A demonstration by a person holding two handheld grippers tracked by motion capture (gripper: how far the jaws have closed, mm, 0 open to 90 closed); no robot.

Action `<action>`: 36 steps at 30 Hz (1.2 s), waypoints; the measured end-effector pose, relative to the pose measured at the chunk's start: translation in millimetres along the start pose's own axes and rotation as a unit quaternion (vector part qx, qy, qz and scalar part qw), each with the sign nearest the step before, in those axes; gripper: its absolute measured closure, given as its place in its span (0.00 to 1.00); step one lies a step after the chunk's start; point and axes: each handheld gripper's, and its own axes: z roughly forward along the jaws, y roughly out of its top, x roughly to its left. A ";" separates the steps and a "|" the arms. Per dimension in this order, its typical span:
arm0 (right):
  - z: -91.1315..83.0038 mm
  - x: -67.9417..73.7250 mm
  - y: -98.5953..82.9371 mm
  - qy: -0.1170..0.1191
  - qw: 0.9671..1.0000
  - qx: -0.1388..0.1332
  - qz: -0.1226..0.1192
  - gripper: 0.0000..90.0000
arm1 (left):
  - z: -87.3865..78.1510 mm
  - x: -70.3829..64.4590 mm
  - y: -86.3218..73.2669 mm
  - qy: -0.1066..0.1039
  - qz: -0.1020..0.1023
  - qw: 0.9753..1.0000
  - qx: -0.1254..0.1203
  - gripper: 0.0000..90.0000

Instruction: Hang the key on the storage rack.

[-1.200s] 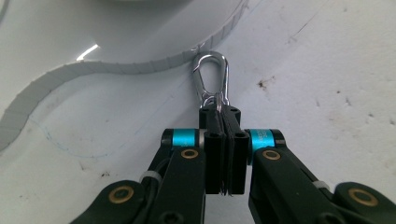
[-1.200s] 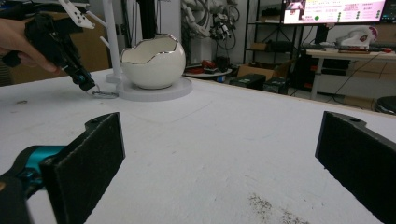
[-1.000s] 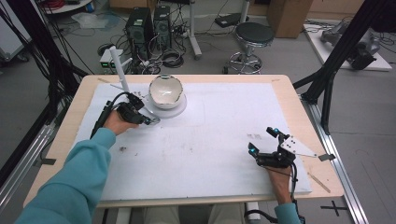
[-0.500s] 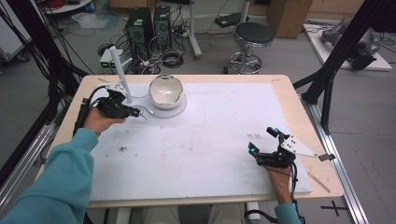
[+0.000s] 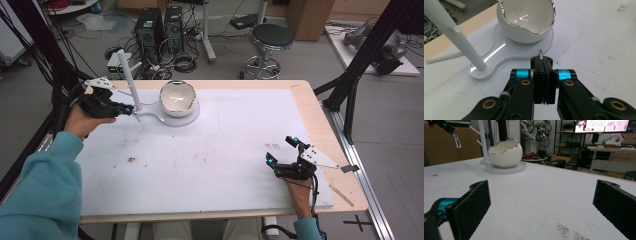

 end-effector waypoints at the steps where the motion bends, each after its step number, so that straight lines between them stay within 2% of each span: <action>1: 0.0 0.0 0.0 0.000 1.000 0.000 0.000 0.01 | -2.5 1.4 1.6 0.001 0.001 1.000 0.000 0.98; 8: 0.1 0.4 0.0 -0.002 1.000 0.000 -0.005 0.01 | -15.0 12.3 13.8 -0.011 0.002 1.000 -0.004 0.98; 19: 0.1 0.3 0.0 -0.003 1.000 0.000 -0.004 0.01 | -27.2 30.5 39.4 -0.021 0.013 1.000 0.008 0.98; 26: 0.1 0.3 -0.1 -0.003 1.000 0.000 -0.002 0.01 | -27.2 44.6 51.5 -0.040 0.014 0.999 0.022 0.98; 27: 0.0 0.3 -0.1 -0.003 1.000 0.000 -0.002 0.01 | -26.6 47.1 53.2 -0.040 0.015 0.999 0.029 0.98; 36: 0.1 0.5 0.0 -0.005 1.000 0.000 -0.002 0.01 | -16.3 62.7 57.1 -0.043 0.009 0.998 0.042 0.98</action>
